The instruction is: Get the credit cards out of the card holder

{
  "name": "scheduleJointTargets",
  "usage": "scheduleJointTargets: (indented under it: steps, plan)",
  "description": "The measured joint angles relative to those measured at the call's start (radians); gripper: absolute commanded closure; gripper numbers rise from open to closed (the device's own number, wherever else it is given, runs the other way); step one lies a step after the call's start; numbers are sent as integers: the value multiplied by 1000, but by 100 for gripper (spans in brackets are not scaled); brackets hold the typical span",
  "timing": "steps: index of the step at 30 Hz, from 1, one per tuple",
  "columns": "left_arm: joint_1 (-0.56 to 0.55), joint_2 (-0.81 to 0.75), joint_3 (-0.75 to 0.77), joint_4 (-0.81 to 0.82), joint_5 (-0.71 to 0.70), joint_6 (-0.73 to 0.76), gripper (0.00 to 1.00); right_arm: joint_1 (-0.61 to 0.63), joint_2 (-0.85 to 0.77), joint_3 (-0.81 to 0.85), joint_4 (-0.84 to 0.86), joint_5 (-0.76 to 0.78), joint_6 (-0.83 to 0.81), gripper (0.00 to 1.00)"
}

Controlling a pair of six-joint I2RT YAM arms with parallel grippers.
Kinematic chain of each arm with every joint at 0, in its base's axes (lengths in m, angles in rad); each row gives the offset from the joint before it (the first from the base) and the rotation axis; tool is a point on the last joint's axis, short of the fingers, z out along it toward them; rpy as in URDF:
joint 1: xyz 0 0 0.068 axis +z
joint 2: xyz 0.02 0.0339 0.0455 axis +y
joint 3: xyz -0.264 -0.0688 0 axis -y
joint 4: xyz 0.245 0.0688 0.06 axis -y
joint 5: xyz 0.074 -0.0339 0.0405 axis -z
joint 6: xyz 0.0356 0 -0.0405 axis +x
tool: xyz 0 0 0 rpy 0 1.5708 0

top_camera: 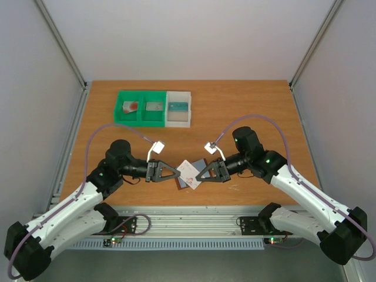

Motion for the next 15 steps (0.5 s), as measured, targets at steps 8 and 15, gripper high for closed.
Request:
scheduleJointTargets:
  steps: [8,15]
  plan:
    - [5,12,-1,29,19,-50,99,-1,8,11,-13,-2,-18,76]
    - [13,13,8,-23,-26,-32,100,-1,-10,53,-58,91,-32,21]
